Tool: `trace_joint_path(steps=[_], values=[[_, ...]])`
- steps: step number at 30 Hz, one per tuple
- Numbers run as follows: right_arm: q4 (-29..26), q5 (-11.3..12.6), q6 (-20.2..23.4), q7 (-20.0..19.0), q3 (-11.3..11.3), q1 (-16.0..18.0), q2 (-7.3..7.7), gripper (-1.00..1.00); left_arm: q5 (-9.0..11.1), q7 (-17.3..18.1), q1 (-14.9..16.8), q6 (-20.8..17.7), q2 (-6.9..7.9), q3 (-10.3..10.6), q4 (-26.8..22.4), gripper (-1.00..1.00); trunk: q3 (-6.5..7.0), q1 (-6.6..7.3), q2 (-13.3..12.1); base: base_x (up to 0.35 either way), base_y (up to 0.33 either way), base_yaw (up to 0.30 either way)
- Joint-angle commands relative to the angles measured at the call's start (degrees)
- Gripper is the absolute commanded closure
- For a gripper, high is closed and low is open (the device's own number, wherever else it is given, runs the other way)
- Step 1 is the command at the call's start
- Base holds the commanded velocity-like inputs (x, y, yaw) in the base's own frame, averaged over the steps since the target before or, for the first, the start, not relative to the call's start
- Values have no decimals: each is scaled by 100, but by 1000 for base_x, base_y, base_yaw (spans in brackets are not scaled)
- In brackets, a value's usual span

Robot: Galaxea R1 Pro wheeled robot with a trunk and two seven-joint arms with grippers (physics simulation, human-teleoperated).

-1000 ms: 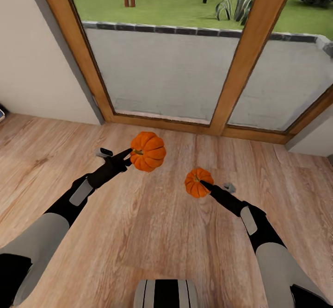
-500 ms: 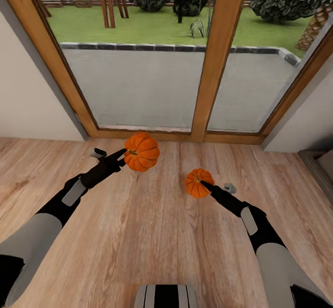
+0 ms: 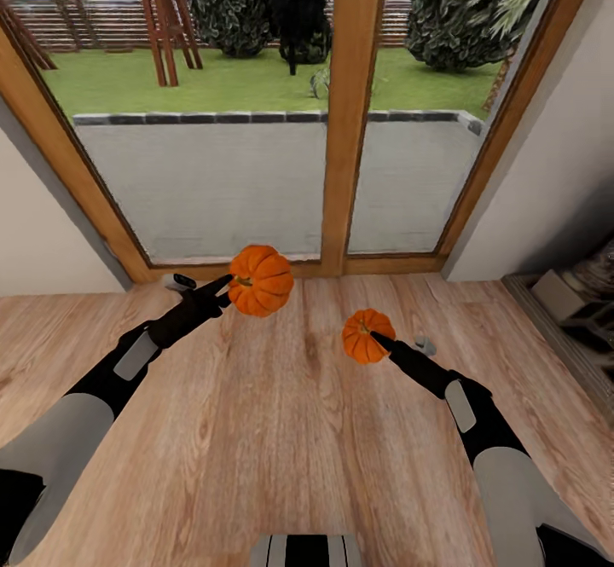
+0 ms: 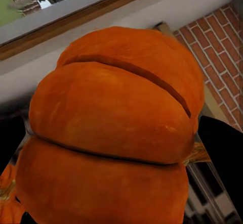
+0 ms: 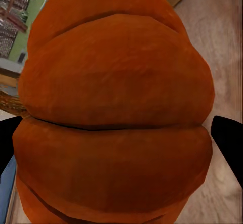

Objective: Place each of the two pumpkins and all three candles from the living room inside a cabinet in the living room (use any cabinet), then make sure every cabinet is closed, and position the cauldron so it is next to a table in the living room.

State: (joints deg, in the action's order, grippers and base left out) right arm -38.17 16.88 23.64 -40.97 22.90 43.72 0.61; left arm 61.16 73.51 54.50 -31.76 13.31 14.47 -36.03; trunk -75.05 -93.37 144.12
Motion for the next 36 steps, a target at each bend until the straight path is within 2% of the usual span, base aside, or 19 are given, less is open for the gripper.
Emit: trace_joint_path(steps=[1,36], values=[[-8,15,15,2,3,-1,0,100,0,-4,0,4,2,-5,6,100,29,2,-2,0,0,-246],[56,-26,-44,31,-7,-1,-26,100,14,5,2,-14,18,-14,-2,100,1004,92,-48,0,0,-246]])
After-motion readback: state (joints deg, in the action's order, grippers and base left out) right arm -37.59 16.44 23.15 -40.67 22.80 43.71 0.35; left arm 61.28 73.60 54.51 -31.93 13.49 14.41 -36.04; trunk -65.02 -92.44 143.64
